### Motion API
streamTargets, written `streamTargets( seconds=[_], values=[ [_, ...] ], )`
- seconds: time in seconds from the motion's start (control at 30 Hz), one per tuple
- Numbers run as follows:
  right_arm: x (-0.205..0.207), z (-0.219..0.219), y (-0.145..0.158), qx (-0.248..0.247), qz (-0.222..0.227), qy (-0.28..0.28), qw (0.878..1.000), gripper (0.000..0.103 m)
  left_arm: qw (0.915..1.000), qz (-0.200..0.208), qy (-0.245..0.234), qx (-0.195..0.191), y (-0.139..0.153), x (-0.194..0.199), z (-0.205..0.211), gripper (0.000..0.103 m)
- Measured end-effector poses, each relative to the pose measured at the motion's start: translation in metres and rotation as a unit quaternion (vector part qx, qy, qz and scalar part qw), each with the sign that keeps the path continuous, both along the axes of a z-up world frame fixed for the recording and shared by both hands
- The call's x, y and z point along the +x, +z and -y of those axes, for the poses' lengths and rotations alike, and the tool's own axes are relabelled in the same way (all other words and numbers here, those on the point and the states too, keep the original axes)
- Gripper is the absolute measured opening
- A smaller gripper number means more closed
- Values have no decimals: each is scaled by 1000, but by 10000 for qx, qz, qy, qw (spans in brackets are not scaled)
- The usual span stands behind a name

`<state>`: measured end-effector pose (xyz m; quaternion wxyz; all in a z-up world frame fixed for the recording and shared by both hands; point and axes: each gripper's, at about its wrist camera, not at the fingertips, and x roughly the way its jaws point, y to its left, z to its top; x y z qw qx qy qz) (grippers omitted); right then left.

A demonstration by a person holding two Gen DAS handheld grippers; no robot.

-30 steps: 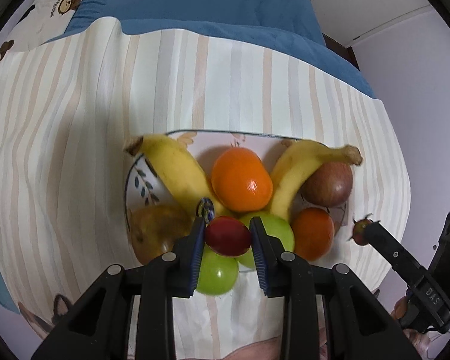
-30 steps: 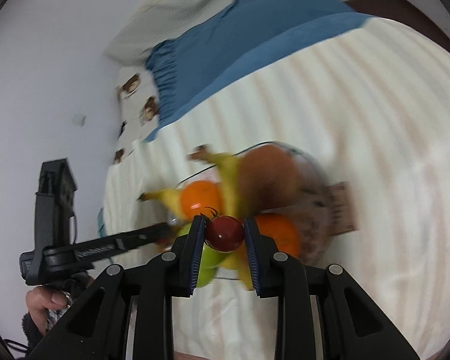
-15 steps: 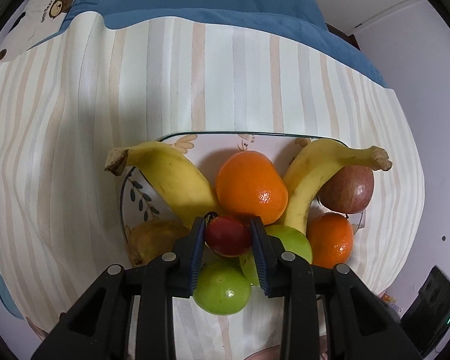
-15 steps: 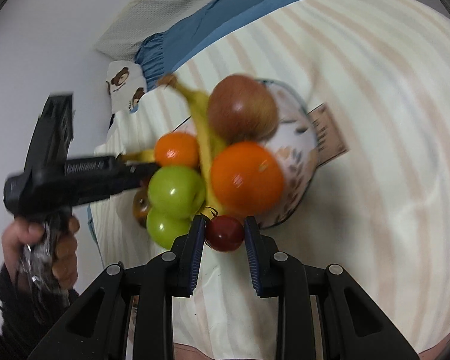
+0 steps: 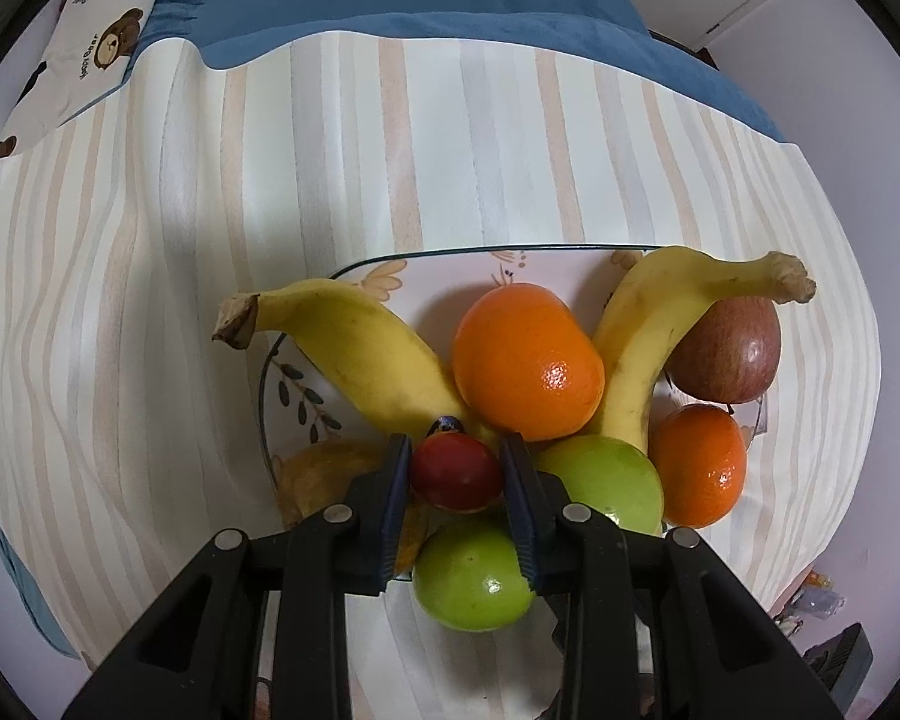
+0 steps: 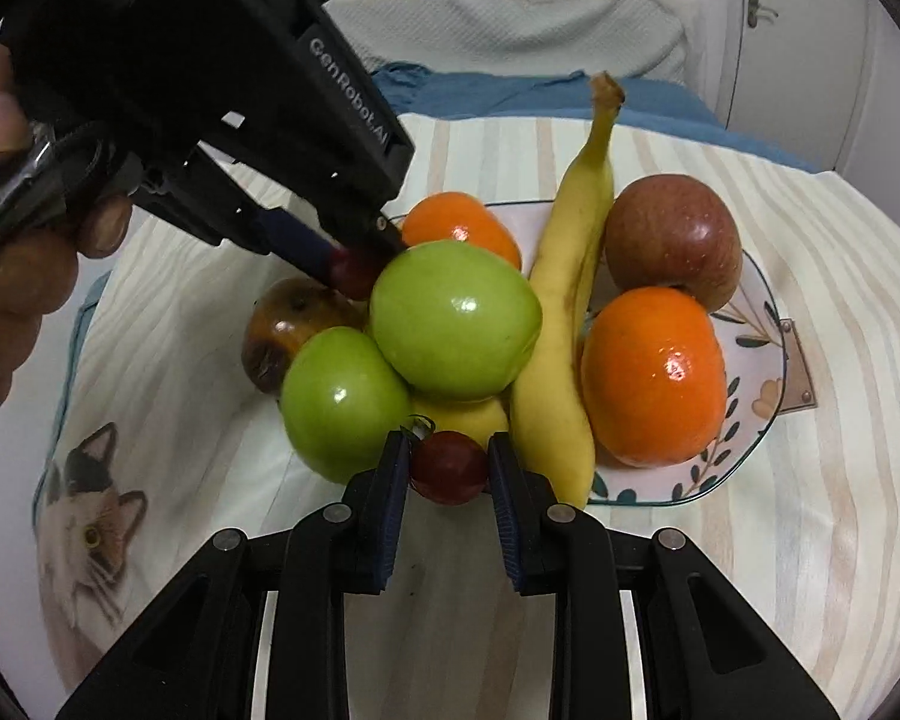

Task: Organize fruits
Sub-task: 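Place both tomatoes among the fruit on the plate and open both tools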

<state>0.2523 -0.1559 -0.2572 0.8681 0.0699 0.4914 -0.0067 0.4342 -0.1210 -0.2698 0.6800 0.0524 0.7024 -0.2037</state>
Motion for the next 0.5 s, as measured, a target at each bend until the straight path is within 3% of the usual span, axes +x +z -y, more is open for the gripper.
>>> streamTargets(
  seconds=[0.37, 0.5],
  values=[
    [-1, 5, -11, -74, 247, -76, 9996, 31, 9999, -107, 7, 48, -1, 4, -2, 31],
    [-5, 1, -9, -55, 265, -90, 9996, 33, 9999, 31, -69, 144, 4, 5, 0, 37]
  ],
)
